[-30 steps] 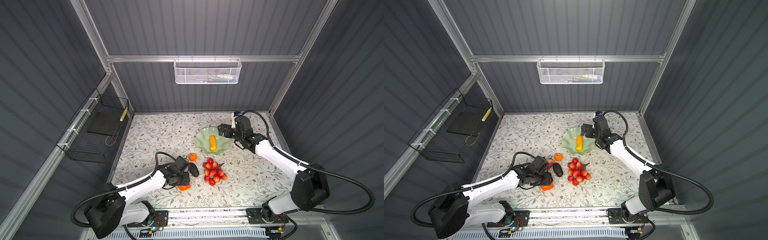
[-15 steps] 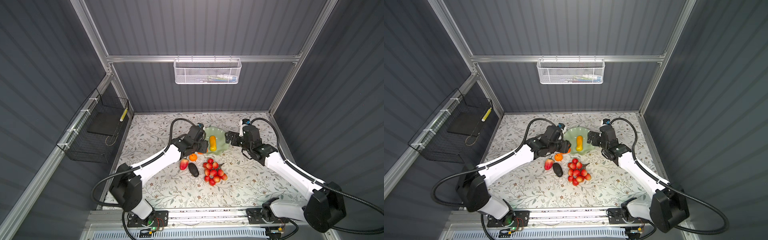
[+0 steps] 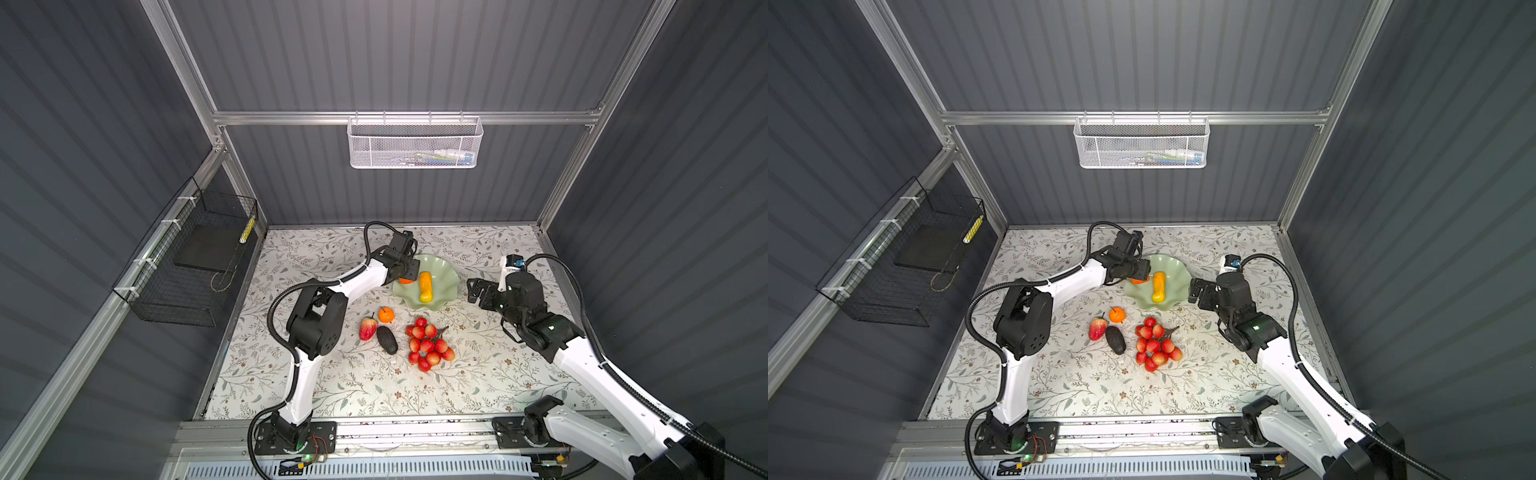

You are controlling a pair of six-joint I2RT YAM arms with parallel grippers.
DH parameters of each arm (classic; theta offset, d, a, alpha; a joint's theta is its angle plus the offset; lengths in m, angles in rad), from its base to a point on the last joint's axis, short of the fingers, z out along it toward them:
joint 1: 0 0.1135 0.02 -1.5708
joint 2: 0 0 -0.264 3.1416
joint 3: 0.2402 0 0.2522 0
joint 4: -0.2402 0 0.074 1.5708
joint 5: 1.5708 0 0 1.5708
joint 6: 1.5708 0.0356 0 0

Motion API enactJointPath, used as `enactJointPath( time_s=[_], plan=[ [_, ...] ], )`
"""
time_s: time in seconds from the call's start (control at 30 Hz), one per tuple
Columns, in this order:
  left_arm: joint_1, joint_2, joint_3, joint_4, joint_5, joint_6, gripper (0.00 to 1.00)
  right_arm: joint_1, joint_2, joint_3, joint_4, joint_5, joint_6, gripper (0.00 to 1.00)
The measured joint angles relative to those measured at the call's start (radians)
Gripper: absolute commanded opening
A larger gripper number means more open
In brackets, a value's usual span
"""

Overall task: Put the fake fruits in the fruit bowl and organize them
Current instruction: 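Grasp the orange with the left gripper and drop it into the bowl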

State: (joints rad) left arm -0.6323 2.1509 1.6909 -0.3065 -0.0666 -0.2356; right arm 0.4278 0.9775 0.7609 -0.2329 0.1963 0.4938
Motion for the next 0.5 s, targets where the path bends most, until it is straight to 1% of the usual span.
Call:
enactJointPath(
  time_s=[0.03,0.1,0.23,0.33,0.4,0.5],
  plan=[
    [-0.002,0.004,0.001,0.0,0.003,0.0,0.7,0.0,0.001,-0.002,-0.003,0.002,0.0,0.99],
    [-0.002,0.006,0.001,-0.001,0.01,0.0,0.78,0.0,0.006,-0.002,-0.006,0.005,0.0,0.99],
    [-0.002,0.004,0.003,0.015,0.019,-0.009,0.88,0.0,0.036,0.0,-0.007,0.006,-0.001,0.99],
    [-0.002,-0.018,-0.004,0.018,0.019,-0.013,0.96,0.0,0.076,0.011,-0.007,-0.008,-0.004,0.96],
    [-0.002,-0.069,-0.03,0.031,0.012,-0.018,1.0,0.003,0.112,0.028,-0.007,-0.029,-0.006,0.93],
    [0.0,-0.198,-0.103,0.071,-0.024,-0.025,1.0,0.044,0.173,0.068,-0.007,-0.037,-0.015,0.91]
  ],
)
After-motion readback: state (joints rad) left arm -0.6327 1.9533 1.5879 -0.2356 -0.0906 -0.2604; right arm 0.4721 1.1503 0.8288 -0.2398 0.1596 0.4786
